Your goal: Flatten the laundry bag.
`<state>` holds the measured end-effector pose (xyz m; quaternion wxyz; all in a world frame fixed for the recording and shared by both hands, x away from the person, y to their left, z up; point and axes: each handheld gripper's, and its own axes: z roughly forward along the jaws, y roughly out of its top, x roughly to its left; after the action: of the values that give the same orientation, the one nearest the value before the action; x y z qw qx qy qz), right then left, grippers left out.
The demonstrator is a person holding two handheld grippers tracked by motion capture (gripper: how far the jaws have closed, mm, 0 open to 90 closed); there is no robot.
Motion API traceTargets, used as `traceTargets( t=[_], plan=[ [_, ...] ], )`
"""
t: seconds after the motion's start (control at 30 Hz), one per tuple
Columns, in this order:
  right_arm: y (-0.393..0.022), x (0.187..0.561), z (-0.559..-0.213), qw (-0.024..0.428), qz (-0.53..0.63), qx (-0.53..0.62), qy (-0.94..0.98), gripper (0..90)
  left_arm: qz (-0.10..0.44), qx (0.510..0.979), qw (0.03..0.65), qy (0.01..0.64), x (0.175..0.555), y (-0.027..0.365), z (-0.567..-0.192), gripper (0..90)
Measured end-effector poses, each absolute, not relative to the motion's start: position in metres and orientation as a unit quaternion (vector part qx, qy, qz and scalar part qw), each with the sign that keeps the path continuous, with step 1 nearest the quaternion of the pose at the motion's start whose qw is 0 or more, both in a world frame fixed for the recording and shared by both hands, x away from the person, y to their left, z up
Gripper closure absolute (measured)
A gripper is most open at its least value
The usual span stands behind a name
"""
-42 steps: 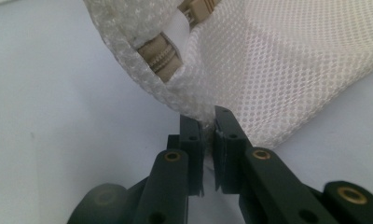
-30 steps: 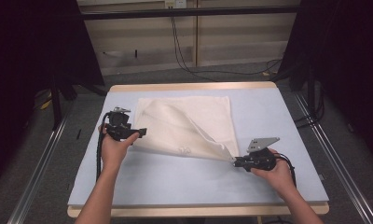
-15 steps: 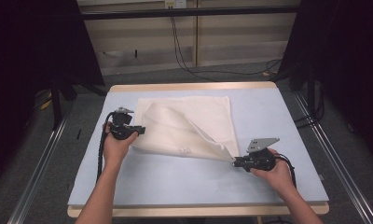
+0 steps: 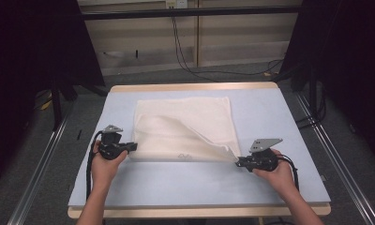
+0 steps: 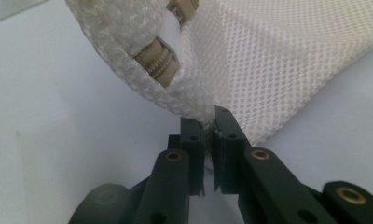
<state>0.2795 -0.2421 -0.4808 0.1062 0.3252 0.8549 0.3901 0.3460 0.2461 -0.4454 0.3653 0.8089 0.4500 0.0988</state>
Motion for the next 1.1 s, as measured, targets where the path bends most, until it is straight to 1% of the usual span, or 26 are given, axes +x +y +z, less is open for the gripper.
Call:
traceTargets(
  t=[0.03, 0.3, 0.6, 0.73, 0.9, 1.0, 1.03, 1.1],
  plan=[
    [-0.243, 0.280, -0.481, 0.103, 0.392, 0.325, 0.855, 83.9, 0.099, 0.804, 0.371, 0.454, 0.342, 0.246, -0.447, 86.0],
    [-0.250, 0.281, -0.479, 0.120, 0.388, 0.333, 0.851, 84.1, 0.100, 0.806, 0.378, 0.445, 0.323, 0.251, -0.456, 86.0],
    [-0.257, 0.282, -0.480, 0.131, 0.382, 0.337, 0.851, 84.5, 0.096, 0.818, 0.363, 0.436, 0.312, 0.254, -0.463, 86.3],
    [-0.259, 0.281, -0.481, 0.127, 0.391, 0.343, 0.844, 82.3, 0.098, 0.818, 0.363, 0.436, 0.308, 0.251, -0.466, 86.3],
    [-0.260, 0.279, -0.479, 0.121, 0.387, 0.353, 0.843, 73.4, 0.104, 0.824, 0.351, 0.433, 0.308, 0.248, -0.467, 86.4],
    [-0.262, 0.278, -0.475, 0.114, 0.407, 0.364, 0.830, 62.0, 0.104, 0.826, 0.348, 0.430, 0.309, 0.246, -0.468, 86.4],
    [-0.262, 0.279, -0.472, 0.119, 0.416, 0.363, 0.825, 59.7, 0.105, 0.825, 0.351, 0.431, 0.309, 0.246, -0.468, 86.4],
    [-0.257, 0.284, -0.462, 0.134, 0.438, 0.366, 0.811, 51.7, 0.103, 0.827, 0.348, 0.430, 0.309, 0.246, -0.468, 86.5]
  ],
)
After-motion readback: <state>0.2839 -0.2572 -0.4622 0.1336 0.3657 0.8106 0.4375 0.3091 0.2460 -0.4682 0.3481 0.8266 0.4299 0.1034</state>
